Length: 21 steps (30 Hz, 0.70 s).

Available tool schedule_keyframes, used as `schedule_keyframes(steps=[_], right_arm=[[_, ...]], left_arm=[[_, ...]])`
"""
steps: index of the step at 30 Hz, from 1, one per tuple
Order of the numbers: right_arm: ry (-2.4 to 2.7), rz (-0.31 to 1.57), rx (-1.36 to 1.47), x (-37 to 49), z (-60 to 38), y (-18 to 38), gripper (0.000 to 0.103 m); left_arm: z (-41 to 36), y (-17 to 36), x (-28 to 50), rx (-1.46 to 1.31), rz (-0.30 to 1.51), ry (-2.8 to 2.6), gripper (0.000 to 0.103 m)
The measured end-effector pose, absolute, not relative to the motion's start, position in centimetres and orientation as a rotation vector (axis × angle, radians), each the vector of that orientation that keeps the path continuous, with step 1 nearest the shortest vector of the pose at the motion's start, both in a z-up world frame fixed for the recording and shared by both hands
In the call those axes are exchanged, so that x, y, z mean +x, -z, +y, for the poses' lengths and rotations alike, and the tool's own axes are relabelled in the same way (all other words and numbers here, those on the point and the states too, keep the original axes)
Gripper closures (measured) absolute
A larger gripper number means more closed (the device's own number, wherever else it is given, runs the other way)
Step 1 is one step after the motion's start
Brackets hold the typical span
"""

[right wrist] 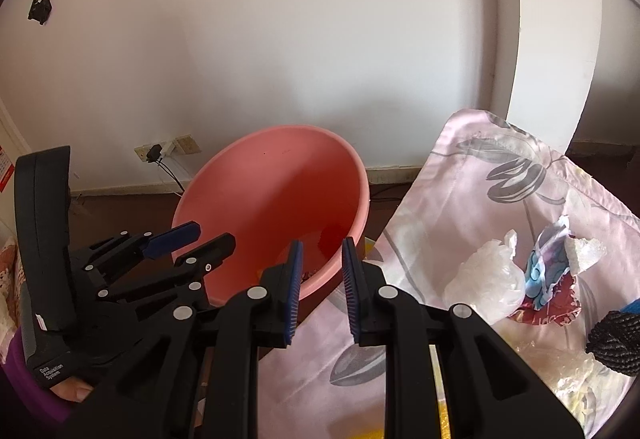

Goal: Collect trash
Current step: 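Move both open grippers back over the table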

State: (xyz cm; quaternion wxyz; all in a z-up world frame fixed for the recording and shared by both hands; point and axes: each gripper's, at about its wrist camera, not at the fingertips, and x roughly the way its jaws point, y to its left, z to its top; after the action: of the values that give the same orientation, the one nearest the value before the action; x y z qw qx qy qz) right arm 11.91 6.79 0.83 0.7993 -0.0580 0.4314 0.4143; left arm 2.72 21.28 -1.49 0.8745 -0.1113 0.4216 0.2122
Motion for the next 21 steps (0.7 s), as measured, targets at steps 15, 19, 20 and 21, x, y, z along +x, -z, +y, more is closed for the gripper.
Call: schedule_keyframes(steps=[15, 19, 20, 21], right_arm=[[-0.808, 0.922, -0.088, 11.8, 1.3, -1.0, 0.082], [-0.792, 0.928, -0.078, 11.6, 0.2, -0.7, 0.082], [-0.786, 0.928, -0.078, 11.6, -0.1, -0.6, 0.082], [-0.78, 0.93, -0.078, 11.6, -0.4, -0.5, 0.082]], left_arm=[[16.6, 0.2, 4.1, -0.166, 0.866, -0.335, 0.058], [15.3, 0.1, 4.5, -0.144, 0.866, -0.308, 0.056], [15.0, 0.1, 4.6, -0.14, 0.867, -0.302, 0.056], [14.7, 0.1, 4.7, -0.135, 0.869, -0.294, 0.056]])
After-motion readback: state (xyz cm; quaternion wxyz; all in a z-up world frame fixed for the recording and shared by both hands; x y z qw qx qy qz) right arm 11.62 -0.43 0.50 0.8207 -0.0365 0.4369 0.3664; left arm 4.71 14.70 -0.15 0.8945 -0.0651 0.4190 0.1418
